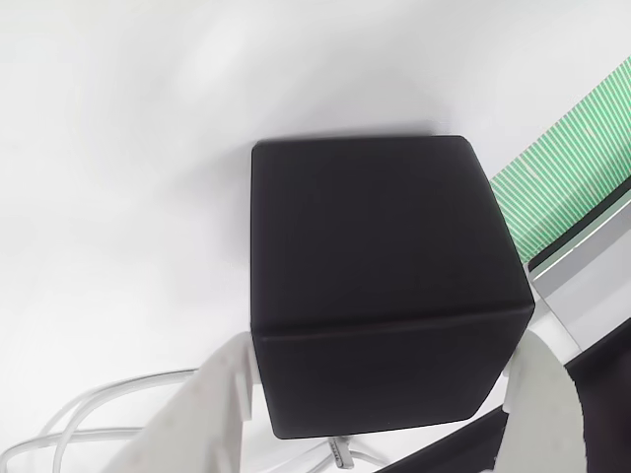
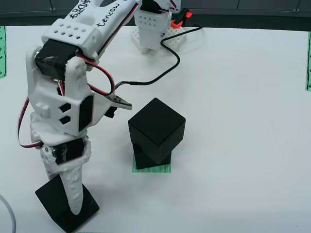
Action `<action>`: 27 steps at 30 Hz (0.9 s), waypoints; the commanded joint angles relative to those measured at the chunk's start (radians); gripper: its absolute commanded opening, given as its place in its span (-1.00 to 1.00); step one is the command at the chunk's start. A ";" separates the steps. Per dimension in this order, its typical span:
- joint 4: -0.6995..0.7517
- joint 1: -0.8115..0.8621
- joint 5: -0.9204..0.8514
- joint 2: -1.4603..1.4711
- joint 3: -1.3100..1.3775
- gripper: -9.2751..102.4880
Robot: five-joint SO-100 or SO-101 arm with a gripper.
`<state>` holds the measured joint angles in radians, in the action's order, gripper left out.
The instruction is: Stack 3 Blocks on the chosen place.
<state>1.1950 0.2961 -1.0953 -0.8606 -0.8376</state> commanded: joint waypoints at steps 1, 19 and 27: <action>0.000 0.014 -0.011 -0.017 0.005 -0.47; -0.025 0.098 -0.104 -0.291 -0.210 -0.55; -0.032 0.117 -0.104 -0.370 -0.253 -0.55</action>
<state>1.1827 0.4050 -1.1950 -1.1397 -1.0876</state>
